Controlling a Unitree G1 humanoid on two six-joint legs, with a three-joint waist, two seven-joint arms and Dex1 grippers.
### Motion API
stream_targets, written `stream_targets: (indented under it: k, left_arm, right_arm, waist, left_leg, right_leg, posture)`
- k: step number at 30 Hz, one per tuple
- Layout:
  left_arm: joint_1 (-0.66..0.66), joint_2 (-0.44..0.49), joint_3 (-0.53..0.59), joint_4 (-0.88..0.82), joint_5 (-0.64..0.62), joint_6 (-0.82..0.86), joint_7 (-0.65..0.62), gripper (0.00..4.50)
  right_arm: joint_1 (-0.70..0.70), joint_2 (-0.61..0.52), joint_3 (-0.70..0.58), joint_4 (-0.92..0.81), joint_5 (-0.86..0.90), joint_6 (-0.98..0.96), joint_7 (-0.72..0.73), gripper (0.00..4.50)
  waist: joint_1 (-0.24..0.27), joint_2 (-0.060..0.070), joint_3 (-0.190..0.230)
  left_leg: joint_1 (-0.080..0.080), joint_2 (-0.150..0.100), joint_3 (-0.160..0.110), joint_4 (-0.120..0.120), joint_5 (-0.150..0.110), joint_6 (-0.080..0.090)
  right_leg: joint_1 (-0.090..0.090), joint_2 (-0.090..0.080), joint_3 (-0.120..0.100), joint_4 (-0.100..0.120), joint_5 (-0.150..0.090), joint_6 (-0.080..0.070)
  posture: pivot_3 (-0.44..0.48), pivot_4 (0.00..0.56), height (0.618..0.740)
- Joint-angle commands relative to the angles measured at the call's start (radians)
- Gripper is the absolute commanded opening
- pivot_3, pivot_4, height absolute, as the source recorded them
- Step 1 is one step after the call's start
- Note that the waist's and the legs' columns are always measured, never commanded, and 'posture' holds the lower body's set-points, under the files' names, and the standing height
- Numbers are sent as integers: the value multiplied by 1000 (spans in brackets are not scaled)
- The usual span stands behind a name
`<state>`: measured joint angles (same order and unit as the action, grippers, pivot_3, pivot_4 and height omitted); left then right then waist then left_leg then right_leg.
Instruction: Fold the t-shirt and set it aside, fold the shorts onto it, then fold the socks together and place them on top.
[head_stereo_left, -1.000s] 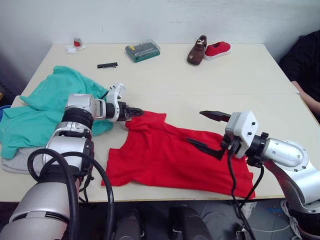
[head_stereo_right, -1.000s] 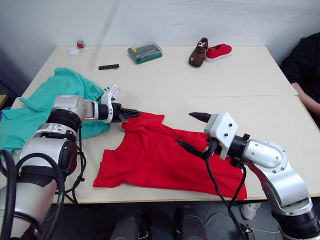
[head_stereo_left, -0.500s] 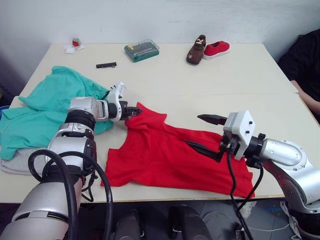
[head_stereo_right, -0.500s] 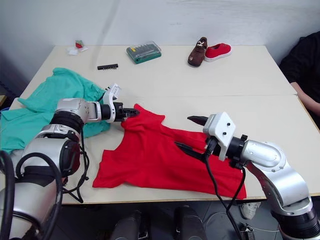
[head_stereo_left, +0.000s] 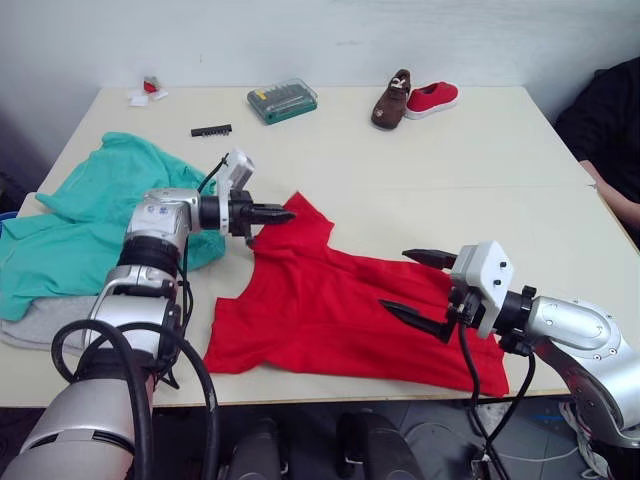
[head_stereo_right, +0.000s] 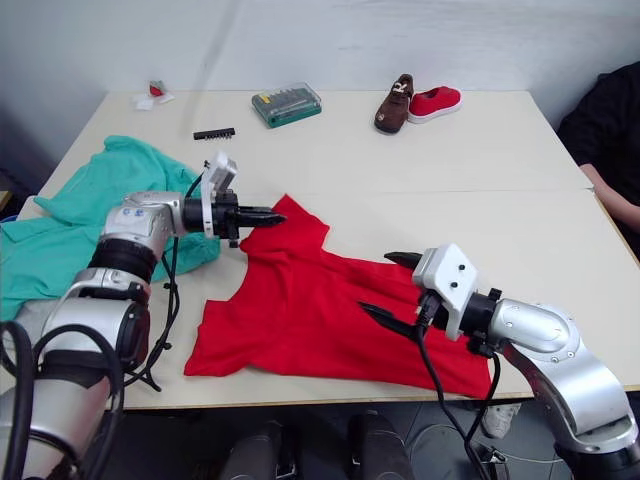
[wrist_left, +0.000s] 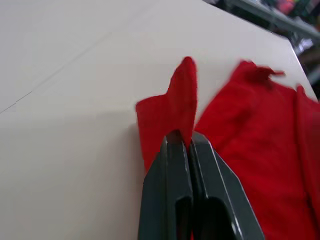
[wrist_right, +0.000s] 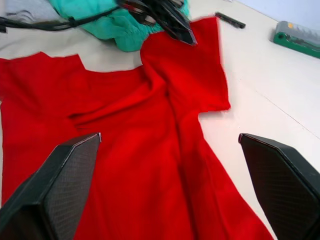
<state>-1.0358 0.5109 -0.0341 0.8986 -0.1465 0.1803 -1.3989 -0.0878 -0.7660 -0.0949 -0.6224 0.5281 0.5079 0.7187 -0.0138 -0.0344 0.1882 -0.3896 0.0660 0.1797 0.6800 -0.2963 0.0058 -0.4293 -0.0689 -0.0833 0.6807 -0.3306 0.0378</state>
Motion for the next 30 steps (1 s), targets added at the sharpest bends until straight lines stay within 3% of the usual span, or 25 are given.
stream_targets:
  k: [1,5,9,15,21,29,30]
  left_arm:
    - [70,44,-41,-145,8,-125,-113,26]
    - [210,114,-92,-300,18,-178,-186,26]
    - [300,180,-133,-363,41,-266,-178,26]
    - [289,205,-139,-330,33,-262,-150,26]
    - [184,214,-123,-255,-15,-59,-193,26]
    - [229,228,-159,-336,-12,-14,-169,26]
    - [232,227,-154,-343,-20,20,-161,201]
  right_arm:
    - [13,-14,-43,-9,6,-1,11,4500]
    - [31,-25,-57,11,-3,-10,27,4500]
    - [46,-38,-60,36,-18,-24,51,4500]
    - [59,-40,-44,79,-61,-53,82,4500]
    - [65,-33,-42,108,-88,-77,101,4500]
    - [62,-16,-47,100,-85,-62,88,4500]
    - [63,-13,-46,96,-84,-59,85,4500]
  waist:
    - [-1,0,0]
    - [-4,0,0]
    - [-11,0,0]
    - [-11,0,0]
    - [-12,0,0]
    - [-14,0,0]
    - [-14,0,0]
  left_leg:
    - [0,0,0,0,0,0]
    - [0,0,-1,1,0,1]
    - [0,0,-1,0,0,1]
    - [0,0,-1,0,-1,2]
    - [-1,0,-2,1,-1,3]
    - [-1,0,-1,0,-1,2]
    - [-1,0,-2,0,-1,2]
  right_leg:
    - [0,0,0,0,0,0]
    - [0,0,0,0,0,0]
    - [1,-1,0,0,0,0]
    - [1,-1,0,-1,0,0]
    - [1,-1,-1,-1,0,0]
    - [1,0,-1,-1,0,0]
    - [1,0,-1,-1,0,0]
  posture:
    - [0,150,740]
    - [0,150,740]
    - [0,150,740]
    - [0,150,740]
    - [0,150,740]
    - [0,150,740]
    - [0,150,740]
